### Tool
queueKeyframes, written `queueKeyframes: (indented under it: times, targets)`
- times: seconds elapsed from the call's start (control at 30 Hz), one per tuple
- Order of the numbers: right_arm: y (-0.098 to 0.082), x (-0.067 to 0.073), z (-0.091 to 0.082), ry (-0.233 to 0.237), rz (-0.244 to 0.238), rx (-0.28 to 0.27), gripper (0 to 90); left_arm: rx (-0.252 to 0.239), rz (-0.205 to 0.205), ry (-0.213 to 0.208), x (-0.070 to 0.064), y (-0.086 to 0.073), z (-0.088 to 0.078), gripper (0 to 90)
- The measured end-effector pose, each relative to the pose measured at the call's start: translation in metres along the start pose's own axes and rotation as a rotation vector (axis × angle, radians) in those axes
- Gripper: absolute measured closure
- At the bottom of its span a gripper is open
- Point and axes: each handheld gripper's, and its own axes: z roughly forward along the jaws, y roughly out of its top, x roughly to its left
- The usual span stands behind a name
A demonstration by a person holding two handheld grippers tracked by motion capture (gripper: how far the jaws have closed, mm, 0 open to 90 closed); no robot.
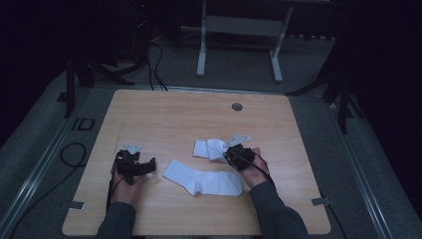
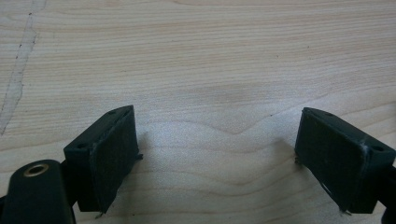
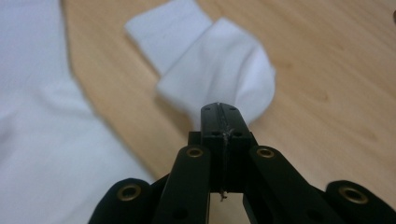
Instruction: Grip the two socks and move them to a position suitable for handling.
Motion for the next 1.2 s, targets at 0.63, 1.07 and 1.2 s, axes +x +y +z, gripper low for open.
queueKeyframes:
  times: [0.63, 1.07, 1.2]
  targets:
    - [0.009, 0.018, 0.041, 0.071, -0.152, 0.057, 89.9, 0.001, 0.001, 0.000, 0.000, 0.000, 0.000, 13.2]
    - [0.016, 0.016, 0.022, 0.071, -0.104, 0.035, 76.5, -0.002, -0.002, 0.000, 0.000, 0.000, 0.000, 13.2]
    - [0.018, 0.001, 0.021, 0.029, -0.026, 0.052, 71.4, 0.001, 0.001, -0.001, 0.000, 0.000, 0.000, 13.2]
